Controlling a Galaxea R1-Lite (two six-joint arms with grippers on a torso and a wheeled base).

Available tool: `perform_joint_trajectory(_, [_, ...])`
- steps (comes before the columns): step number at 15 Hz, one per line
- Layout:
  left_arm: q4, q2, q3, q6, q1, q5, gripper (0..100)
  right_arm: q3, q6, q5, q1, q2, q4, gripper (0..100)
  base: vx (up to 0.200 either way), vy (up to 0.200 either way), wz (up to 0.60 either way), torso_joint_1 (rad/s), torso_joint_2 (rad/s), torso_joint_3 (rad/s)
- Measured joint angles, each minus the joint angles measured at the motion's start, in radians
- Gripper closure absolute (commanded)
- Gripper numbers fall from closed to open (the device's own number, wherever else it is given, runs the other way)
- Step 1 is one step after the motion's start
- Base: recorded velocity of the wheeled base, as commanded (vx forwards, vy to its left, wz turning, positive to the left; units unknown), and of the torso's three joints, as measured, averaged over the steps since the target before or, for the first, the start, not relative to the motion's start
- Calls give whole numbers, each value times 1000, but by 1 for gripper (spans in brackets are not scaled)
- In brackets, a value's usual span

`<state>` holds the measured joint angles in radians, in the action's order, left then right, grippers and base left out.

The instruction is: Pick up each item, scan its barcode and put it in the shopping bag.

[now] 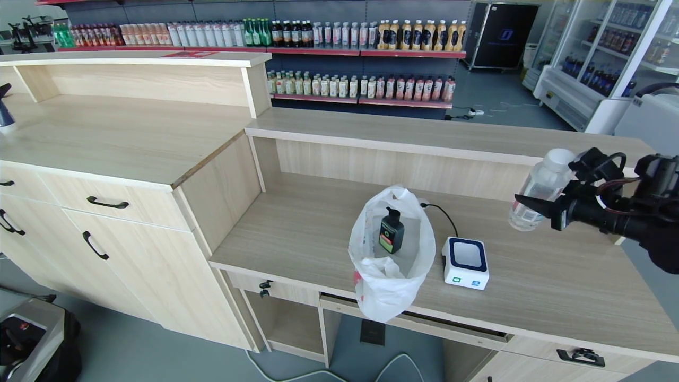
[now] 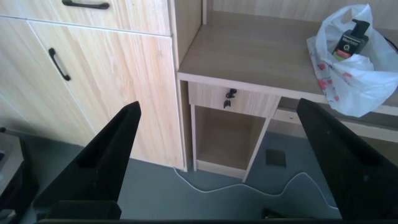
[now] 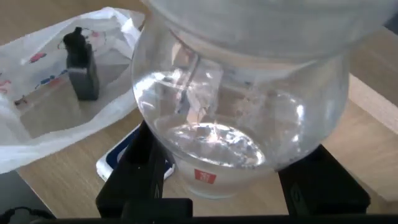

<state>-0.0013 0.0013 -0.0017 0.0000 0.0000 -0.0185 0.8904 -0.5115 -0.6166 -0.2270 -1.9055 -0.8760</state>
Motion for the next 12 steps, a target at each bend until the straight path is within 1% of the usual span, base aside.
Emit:
perform_joint_trajectory(2, [0,0,0,0,0,0,0,-19,127,334,11,69,15,100,0,0,0,0,0,0])
perform_joint_trajectory(3, [0,0,0,0,0,0,0,-45,162,462,25,96,18,100,0,0,0,0,0,0])
perform_joint_trajectory(4, [0,0,0,0,0,0,0,-79,176,526,37,115,19,100,0,0,0,0,0,0])
perform_joint_trajectory(6, [0,0,0,0,0,0,0,-151,172,573,60,158,3,100,0,0,0,0,0,0])
perform_joint_trajectory(8, [0,0,0,0,0,0,0,-181,132,579,82,181,-92,100,0,0,0,0,0,0])
perform_joint_trajectory(11, [0,0,0,0,0,0,0,-211,54,569,121,199,-218,100,0,0,0,0,0,0])
perform_joint_trajectory(12, [0,0,0,0,0,0,0,-217,38,529,126,206,-236,100,0,0,600,2,2,7])
